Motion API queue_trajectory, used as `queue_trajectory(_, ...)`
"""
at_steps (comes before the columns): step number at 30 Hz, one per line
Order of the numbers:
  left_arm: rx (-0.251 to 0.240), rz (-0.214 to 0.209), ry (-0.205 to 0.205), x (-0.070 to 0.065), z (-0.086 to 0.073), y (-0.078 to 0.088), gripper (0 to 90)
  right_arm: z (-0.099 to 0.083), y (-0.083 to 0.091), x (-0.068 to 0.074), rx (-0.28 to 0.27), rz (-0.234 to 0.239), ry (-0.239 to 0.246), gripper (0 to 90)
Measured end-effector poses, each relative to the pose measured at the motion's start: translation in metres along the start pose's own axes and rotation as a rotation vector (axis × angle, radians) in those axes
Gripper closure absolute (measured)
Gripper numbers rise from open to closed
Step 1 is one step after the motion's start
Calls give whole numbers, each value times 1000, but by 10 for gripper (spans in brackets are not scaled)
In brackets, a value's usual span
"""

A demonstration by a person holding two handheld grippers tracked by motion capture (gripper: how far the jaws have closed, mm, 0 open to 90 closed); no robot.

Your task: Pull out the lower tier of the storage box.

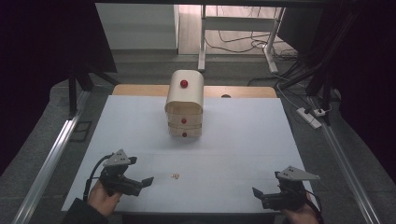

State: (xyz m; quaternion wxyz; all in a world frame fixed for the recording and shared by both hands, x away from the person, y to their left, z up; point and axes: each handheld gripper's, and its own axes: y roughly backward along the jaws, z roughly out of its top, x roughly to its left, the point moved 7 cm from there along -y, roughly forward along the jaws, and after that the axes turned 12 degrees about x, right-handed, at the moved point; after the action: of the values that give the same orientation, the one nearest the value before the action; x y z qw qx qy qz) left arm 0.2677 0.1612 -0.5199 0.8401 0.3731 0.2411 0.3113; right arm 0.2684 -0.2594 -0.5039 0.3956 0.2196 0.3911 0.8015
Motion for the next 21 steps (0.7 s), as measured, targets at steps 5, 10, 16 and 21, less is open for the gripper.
queue_trajectory(5, 11, -13, -8, -1, 5, -6, 0, 0, 0, 0, 1, 2, 0, 0)
queue_trajectory(10, 11, -4, -50, -2, 13, -14, 0, 0, 0, 0, 1, 3, 0, 0)
queue_trajectory(16, 6, -4, -64, -1, 24, -24, 0, 0, -1, 0, 4, 4, 0, 0)
queue_trajectory(21, 9, -3, -68, -1, 29, -30, 0, 0, -1, 0, 5, 4, 1, 0)
